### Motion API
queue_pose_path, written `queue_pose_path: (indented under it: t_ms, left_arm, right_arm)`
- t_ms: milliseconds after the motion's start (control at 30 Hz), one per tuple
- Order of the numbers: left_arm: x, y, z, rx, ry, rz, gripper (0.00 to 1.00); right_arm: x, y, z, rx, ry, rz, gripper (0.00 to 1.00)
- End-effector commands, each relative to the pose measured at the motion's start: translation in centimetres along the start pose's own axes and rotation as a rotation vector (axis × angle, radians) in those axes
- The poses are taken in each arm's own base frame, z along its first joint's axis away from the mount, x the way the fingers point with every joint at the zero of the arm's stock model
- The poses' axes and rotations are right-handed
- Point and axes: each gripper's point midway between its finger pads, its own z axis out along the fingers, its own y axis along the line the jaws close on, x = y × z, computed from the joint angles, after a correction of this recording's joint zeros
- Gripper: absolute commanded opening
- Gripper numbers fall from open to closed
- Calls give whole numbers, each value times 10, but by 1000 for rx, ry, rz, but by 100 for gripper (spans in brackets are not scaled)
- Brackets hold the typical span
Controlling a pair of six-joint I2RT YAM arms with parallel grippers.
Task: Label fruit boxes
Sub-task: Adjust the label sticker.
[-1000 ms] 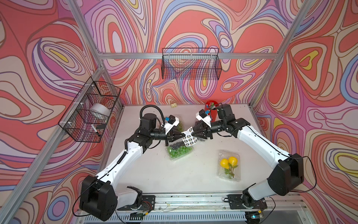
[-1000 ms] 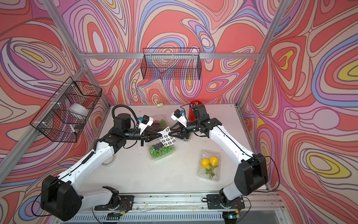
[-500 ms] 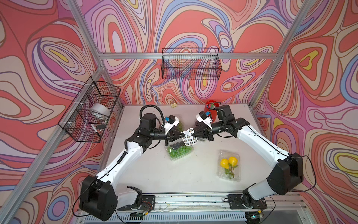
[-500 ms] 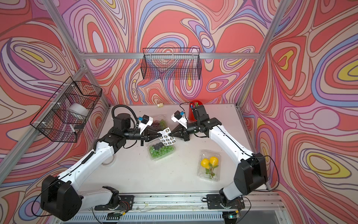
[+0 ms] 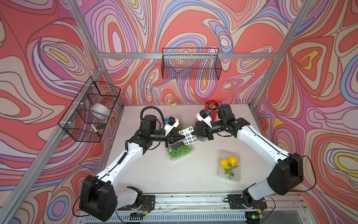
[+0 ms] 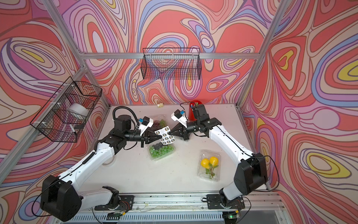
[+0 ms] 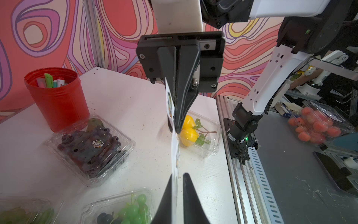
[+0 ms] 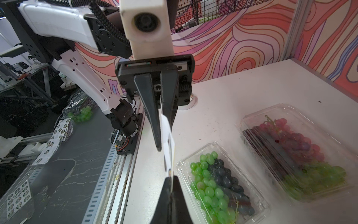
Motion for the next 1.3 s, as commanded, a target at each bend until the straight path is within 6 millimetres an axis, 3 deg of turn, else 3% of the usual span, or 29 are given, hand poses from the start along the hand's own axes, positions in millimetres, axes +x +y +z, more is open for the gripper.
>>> queue_pose_path:
  t_ms: [0,333,1033,1267]
  left_arm:
    - [-5,-4,-3,6,-18,38,0]
    - [-9,-2,1,22,-35,45,0]
    - [-15,-6,5,47,-42,65,0]
    - [-15,-5,6,36,-40,67,0]
  right_arm:
    - [-13,9,-3,-24,-31,-35,0]
    - [-7,11,2,-78,-39,-3,0]
    - [-1,-12,14,47,-5,12,0]
    - [-1,-8,14,43,-18,4,0]
